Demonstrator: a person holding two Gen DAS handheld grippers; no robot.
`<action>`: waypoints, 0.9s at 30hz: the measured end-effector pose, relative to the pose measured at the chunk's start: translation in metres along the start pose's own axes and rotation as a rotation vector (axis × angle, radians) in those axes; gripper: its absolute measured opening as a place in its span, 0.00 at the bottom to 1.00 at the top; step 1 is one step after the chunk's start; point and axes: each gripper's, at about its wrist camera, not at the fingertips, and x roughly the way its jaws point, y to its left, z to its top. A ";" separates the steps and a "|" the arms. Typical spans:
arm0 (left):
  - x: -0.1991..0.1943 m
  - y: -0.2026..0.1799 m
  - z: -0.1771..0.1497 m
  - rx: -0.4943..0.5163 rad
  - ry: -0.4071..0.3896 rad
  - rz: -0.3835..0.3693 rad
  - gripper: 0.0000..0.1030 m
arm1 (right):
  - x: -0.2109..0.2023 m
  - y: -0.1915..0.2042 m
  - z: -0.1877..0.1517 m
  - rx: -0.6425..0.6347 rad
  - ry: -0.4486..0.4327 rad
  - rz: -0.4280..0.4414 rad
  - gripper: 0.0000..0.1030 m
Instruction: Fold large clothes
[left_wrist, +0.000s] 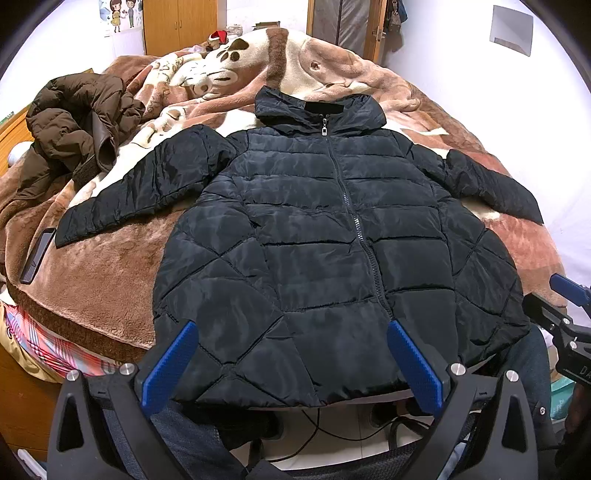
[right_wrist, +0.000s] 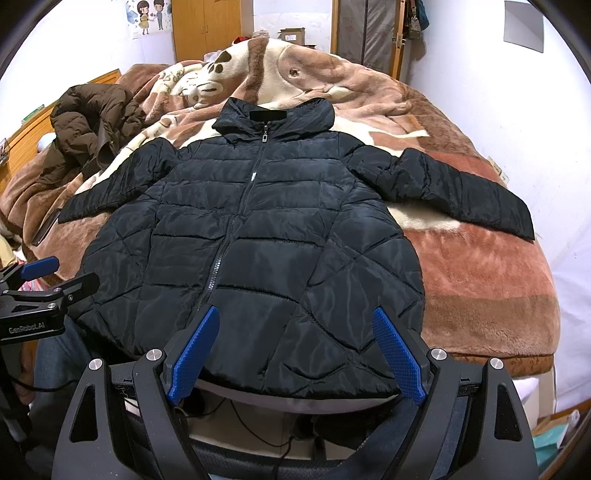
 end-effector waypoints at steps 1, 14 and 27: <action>0.000 0.000 0.000 -0.001 0.000 -0.001 1.00 | 0.000 0.000 0.000 0.001 0.001 0.001 0.83; 0.000 0.000 0.001 0.002 0.000 -0.005 1.00 | 0.002 0.003 -0.001 -0.004 0.005 -0.001 0.83; 0.003 -0.003 -0.002 0.003 0.006 -0.008 1.00 | 0.002 0.004 -0.001 -0.004 0.008 -0.001 0.83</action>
